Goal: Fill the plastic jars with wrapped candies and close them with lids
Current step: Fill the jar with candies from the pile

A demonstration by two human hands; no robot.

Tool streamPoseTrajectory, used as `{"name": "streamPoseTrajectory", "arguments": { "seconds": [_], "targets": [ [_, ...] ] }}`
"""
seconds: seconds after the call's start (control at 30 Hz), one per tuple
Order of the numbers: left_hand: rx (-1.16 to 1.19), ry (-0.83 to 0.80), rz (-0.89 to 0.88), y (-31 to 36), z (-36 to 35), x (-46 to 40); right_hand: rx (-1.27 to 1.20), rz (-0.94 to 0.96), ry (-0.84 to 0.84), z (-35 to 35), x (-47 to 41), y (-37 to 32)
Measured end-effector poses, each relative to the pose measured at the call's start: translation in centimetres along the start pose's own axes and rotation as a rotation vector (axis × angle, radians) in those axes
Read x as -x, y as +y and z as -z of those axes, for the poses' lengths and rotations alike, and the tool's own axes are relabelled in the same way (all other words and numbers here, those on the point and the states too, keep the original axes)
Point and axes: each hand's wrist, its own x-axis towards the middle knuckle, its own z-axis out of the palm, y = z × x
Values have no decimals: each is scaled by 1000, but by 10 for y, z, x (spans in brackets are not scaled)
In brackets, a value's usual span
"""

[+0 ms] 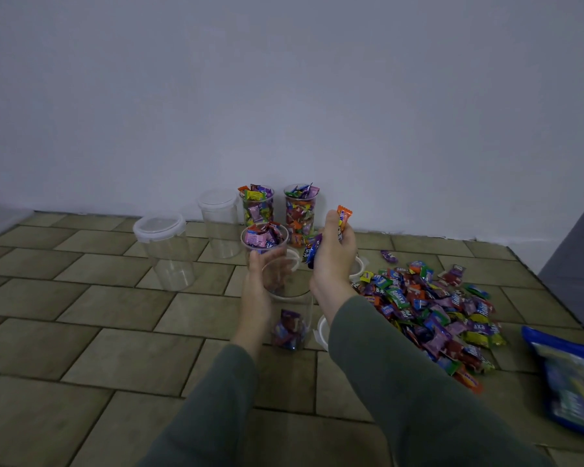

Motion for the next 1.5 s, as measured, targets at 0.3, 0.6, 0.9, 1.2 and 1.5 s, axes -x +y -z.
{"name": "streamPoseTrajectory", "arguments": {
  "seconds": [0.3, 0.6, 0.9, 1.2, 1.5],
  "targets": [
    [61, 50, 76, -5, -2, -2, 375, 139, -418, 3, -5, -1],
    [97, 24, 60, -7, -1, -6, 506, 201, -634, 11, -3, -5],
    [163, 46, 69, -7, -2, -6, 699, 349, -794, 23, -6, 10],
    [106, 55, 115, -8, 1, -8, 776, 417, -890, 43, -13, 6],
    [-211, 0, -123, 34, 15, -3, 608, 244, -678, 89, -20, 1]
  ]
}}
